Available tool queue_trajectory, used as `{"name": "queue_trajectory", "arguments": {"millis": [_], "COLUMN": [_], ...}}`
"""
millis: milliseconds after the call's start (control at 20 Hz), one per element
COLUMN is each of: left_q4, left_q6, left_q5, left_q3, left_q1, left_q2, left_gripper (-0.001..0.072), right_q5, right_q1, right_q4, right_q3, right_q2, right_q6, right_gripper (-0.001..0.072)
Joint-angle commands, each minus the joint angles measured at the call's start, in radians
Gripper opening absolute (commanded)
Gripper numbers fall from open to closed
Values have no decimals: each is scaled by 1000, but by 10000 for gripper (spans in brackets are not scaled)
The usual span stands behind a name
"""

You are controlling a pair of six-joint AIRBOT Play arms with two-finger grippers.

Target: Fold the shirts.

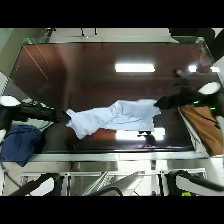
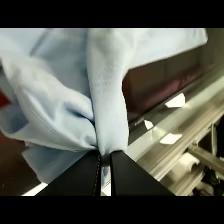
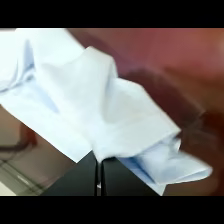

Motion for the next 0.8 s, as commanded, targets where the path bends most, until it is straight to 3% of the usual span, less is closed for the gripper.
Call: {"name": "queue_trajectory", "arguments": {"millis": [0,150,200,250,300,350,450,600,700,750], "left_q4": [8,23,23,22,23,29,38,39,37,34], "left_q6": [101,100,80,37,-8,-36,-81,-84,-84,-85], "left_q5": [56,35,3,-25,-55,-82,-121,-118,-100,-93], "left_q3": [-35,79,135,186,241,285,327,184,7,-89], "left_q1": [-47,-27,-10,6,29,48,84,103,101,92], "left_q2": [-211,-332,-358,-374,-383,-383,-351,-211,-98,-42], "left_gripper": [22,29,335,649,691,691,691,690,690,691], "right_q5": [-101,-188,-184,-169,-136,-90,-8,105,134,133], "right_q1": [49,41,31,16,-5,-32,-94,-180,-225,-240], "right_q4": [-2,16,16,15,13,13,13,-60,-63,-62], "right_q3": [-40,-35,-19,5,36,70,101,71,-11,-67], "right_q2": [-237,-270,-259,-242,-217,-188,-111,-7,45,69], "right_q6": [-22,-21,-11,8,35,60,81,85,84,84], "right_gripper": [18,22,97,329,571,663,662,660,560,555]}}
